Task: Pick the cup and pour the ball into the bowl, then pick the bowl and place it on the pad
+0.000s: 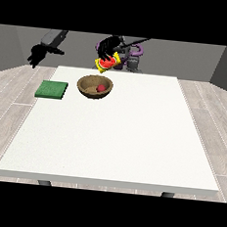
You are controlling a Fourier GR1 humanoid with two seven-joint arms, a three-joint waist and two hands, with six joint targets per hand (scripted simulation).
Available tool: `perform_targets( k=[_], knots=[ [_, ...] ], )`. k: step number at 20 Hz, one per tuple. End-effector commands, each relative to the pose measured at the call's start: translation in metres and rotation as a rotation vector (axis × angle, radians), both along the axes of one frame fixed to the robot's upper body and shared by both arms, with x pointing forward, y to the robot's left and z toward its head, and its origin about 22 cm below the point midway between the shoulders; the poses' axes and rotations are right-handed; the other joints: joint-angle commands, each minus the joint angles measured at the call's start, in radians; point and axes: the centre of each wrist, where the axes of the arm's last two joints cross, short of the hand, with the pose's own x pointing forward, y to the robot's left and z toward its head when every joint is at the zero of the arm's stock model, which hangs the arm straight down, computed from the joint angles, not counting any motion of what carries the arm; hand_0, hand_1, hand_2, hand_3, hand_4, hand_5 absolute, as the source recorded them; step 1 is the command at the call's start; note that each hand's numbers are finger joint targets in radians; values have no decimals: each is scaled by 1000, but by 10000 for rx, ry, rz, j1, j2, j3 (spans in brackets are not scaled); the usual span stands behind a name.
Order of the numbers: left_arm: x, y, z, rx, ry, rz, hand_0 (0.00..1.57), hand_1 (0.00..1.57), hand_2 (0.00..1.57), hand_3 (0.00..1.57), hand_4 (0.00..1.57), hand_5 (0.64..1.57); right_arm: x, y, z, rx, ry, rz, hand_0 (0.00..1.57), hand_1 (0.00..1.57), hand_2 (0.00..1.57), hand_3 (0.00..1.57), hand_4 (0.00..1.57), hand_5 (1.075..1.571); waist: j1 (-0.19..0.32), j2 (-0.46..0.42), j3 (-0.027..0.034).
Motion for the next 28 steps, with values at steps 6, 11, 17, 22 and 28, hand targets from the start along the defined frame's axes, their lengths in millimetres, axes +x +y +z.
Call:
perform_targets(
  k=[6, 11, 17, 22, 28],
  knots=[
    [-4, 5, -1, 317, -210, -149, 1516, 1516, 1571, 1571, 1201, 1462, -7, 14, -21, 478, 638, 264, 0, 0, 0, 0, 429, 1555, 221, 2, -7],
    [11, 44, 38, -5139, 747, 153, 148, 148, 1571, 1571, 1005, 1545, -11, -15, -6, 640, 949, -598, 0, 0, 0, 0, 482, 1561, 1536, 87, -46],
    [29, 116, 30, -8786, 1965, 838, 494, 494, 1571, 1551, 878, 1565, -1, 0, -3, 723, 555, -919, 0, 0, 0, 0, 470, 1557, 1985, 796, -48],
    [36, 140, 36, -12659, 2916, 91, 1177, 1177, 1400, 1125, 775, 1537, 10, 29, -7, 1246, -357, -671, 0, 0, 0, 0, 256, 1565, 1701, 1929, -68],
    [43, 156, 26, -15675, 3769, -968, 287, 287, 0, 0, 832, 1559, 27, 52, 7, 1432, -744, 291, 0, 0, 0, 0, 393, 1570, 972, 2795, -41]
  ],
)
